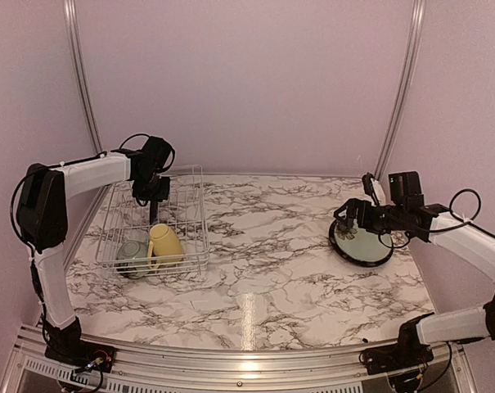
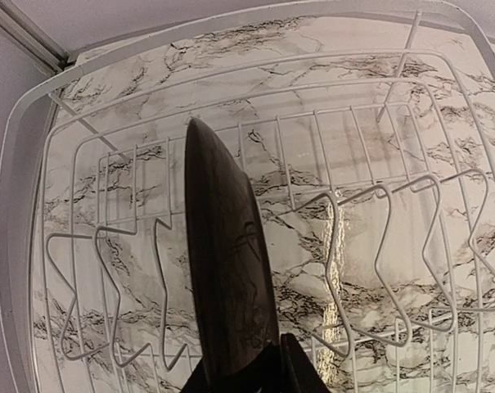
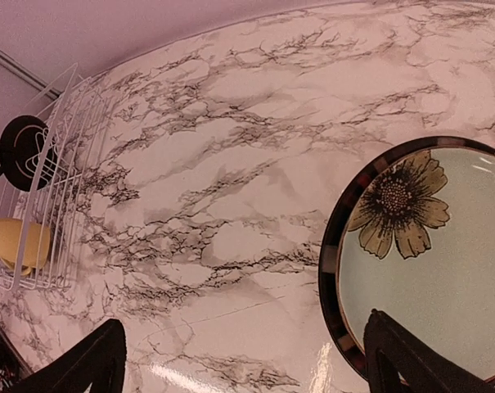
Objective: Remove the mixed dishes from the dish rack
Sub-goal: Grab the plate from the dish rack, then pass from the left arm to the right, then place the plate in the corner of the board, then grab the cup from the dish rack.
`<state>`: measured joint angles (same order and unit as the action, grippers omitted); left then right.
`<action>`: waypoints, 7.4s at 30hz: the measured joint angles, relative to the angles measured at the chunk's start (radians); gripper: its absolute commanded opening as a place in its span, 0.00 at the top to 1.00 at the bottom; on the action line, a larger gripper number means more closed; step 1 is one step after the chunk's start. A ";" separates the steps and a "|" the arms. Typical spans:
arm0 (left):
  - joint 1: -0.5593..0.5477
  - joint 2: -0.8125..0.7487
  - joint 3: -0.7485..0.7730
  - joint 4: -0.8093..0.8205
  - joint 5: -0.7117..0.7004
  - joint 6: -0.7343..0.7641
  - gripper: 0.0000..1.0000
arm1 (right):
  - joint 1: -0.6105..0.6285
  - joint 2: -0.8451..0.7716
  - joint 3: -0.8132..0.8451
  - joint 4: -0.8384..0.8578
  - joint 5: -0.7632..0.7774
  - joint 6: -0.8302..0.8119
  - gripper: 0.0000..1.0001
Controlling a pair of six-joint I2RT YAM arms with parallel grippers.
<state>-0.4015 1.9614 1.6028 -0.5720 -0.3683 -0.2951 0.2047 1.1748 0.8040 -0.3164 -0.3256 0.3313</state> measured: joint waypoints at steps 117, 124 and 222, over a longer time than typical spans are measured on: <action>-0.971 0.036 -0.257 0.918 -0.857 1.264 0.83 | 0.393 0.397 0.218 0.460 -0.391 0.590 1.00; -0.970 0.031 -0.257 0.901 -0.853 1.214 0.52 | 0.387 0.396 0.166 0.549 -0.388 0.603 1.00; -0.396 -0.885 -0.621 0.294 -0.188 -0.174 0.01 | -0.411 0.131 -0.087 -0.023 0.165 0.014 0.02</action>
<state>-0.7971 1.0763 0.9821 -0.2783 -0.5568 -0.4686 -0.2066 1.3060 0.7170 -0.3389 -0.1608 0.3458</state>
